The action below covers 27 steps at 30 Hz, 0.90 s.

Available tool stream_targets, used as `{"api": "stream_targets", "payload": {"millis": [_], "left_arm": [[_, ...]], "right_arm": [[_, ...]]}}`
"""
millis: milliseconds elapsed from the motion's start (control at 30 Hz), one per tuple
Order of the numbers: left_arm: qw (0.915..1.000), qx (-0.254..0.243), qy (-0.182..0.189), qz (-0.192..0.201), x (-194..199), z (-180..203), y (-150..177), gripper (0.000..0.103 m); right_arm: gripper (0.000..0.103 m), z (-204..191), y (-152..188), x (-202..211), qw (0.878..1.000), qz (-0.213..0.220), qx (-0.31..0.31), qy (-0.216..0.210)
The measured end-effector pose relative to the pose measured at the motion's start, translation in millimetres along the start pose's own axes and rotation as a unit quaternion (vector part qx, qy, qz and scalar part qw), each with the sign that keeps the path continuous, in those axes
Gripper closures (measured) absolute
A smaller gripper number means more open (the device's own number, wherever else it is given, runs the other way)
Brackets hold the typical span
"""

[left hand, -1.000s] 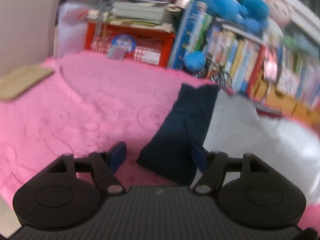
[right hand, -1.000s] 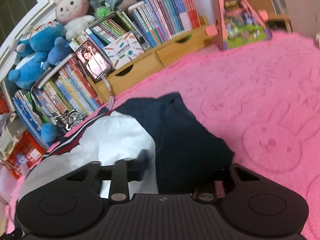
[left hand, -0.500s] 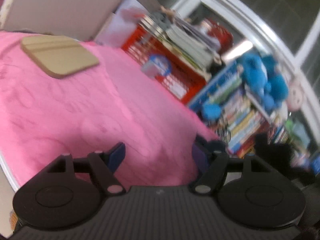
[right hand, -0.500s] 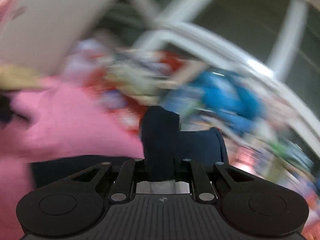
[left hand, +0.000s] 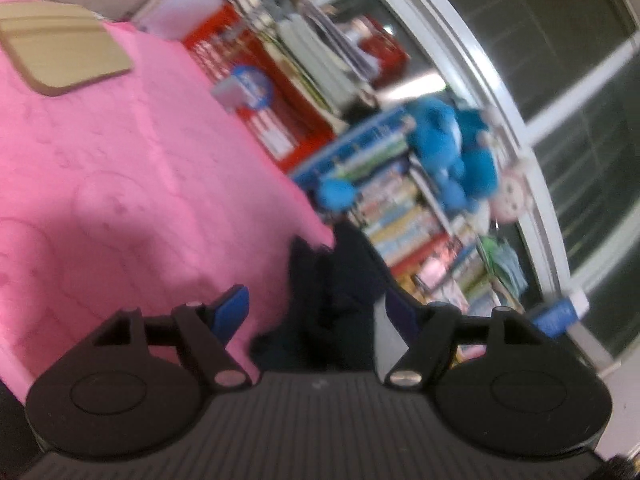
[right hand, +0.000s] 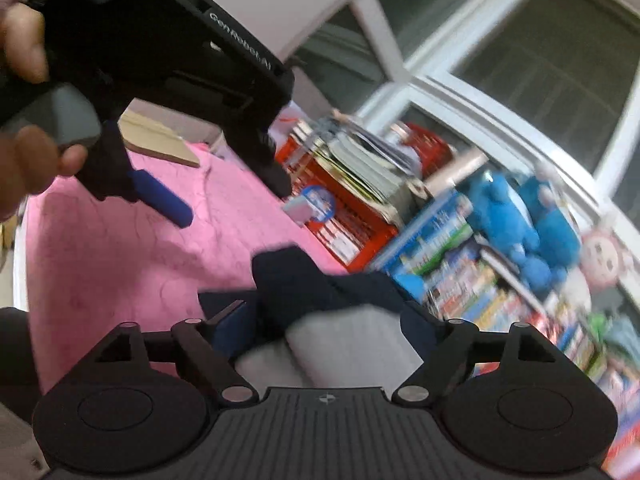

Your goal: Fold clothes

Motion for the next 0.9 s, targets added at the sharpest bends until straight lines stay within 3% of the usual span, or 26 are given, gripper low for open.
{"api": "stream_targets", "payload": {"millis": [167, 367, 467, 567, 700, 767, 900], "left_arm": [[0.9989, -0.014, 0.018, -0.042, -7, 18, 17, 0.027], [0.9961, -0.02, 0.006, -0.085, -33, 35, 42, 0.023], [0.9961, -0.038, -0.022, -0.076, -51, 42, 47, 0.012], [0.9948, -0.059, -0.056, -0.06, -68, 44, 48, 0.012], [0.9947, -0.057, -0.084, -0.02, -76, 40, 42, 0.011], [0.9952, -0.058, -0.078, -0.009, -79, 41, 44, 0.002], [0.9878, -0.114, -0.105, -0.015, -88, 49, 55, 0.002]], "right_arm": [[0.019, 36, 41, 26, 0.994, -0.049, -0.093, 0.044], [0.02, 82, 90, 32, 0.962, -0.11, -0.241, 0.066], [0.02, 90, 97, 22, 0.957, -0.12, -0.256, 0.062], [0.024, 92, 100, 7, 0.956, -0.132, -0.256, 0.056], [0.054, 100, 104, -4, 0.947, -0.145, -0.285, 0.025], [0.056, 104, 108, -6, 0.939, -0.151, -0.307, 0.015], [0.056, 107, 112, -6, 0.933, -0.153, -0.325, 0.016]]}}
Point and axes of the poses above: each gripper's, at about its wrist camera, not at the fingertips, and x roughly against the way its jaws point, z to its right, y to its underside, the point moved 5 cm from there along -x, roughly the way its jaws point, and after that the axes turned 1 degree about -z, right-handed, at the moved point
